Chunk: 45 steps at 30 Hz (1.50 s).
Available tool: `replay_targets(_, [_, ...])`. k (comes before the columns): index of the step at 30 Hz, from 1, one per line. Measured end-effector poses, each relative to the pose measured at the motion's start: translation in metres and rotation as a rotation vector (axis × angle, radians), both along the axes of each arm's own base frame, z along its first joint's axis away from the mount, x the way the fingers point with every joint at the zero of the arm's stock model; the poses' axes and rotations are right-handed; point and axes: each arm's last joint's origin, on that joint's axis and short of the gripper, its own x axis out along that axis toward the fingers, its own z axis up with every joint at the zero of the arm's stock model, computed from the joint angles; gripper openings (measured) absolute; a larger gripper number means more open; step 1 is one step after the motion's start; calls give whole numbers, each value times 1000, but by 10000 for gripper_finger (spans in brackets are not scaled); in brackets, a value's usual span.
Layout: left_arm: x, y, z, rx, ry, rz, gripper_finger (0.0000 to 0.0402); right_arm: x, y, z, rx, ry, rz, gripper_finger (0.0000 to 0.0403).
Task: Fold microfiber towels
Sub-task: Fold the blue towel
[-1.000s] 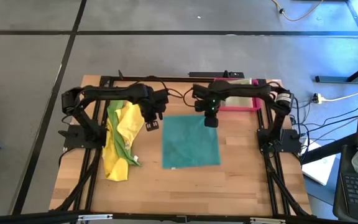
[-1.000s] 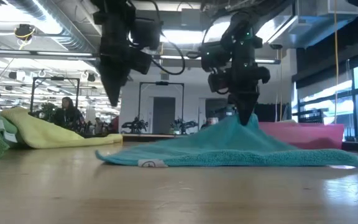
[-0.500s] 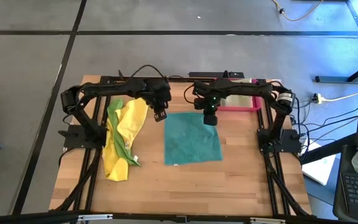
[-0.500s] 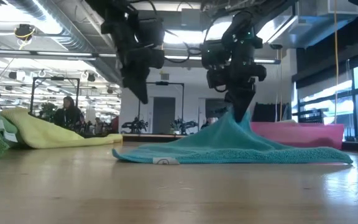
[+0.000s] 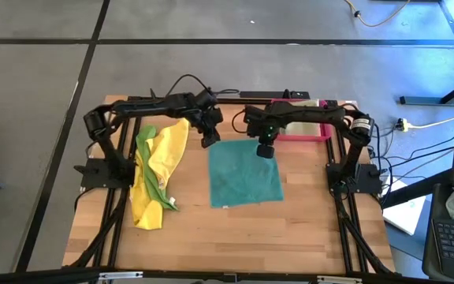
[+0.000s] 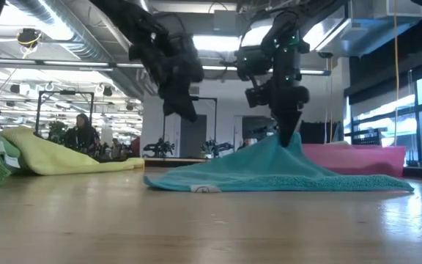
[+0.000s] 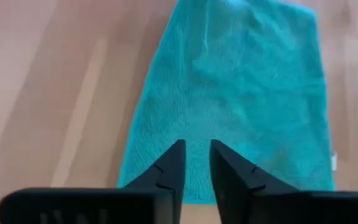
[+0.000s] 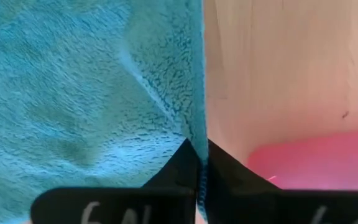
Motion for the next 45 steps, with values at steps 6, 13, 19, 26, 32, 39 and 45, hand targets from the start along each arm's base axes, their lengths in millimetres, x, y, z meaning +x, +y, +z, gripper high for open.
replay_targets(6, [4, 4, -29, -58, 97, 9, 100, 0, 1, 0, 39, -8, -1, 12])
replay_targets(13, [-8, 16, -42, -73, 185, -7, 103, 1, 3, 0, 105, -33, -18, 12])
replay_targets(19, [-8, 24, -51, -7, 162, -105, 103, 2, 4, 0, 140, -51, -15, 12])
replay_targets(26, [-4, 24, -61, -40, 139, -144, 103, 3, 10, 8, 105, -75, -25, 9])
replay_targets(32, [0, 30, -61, 32, 118, -120, 103, 4, 20, 19, 68, -114, 18, 7])
replay_targets(39, [0, 34, -57, -90, -31, -168, 103, 8, 32, 21, 62, -127, 75, 12])
replay_targets(45, [9, 31, -53, -81, -116, -211, 103, 10, 39, 24, 57, -147, 95, 8])
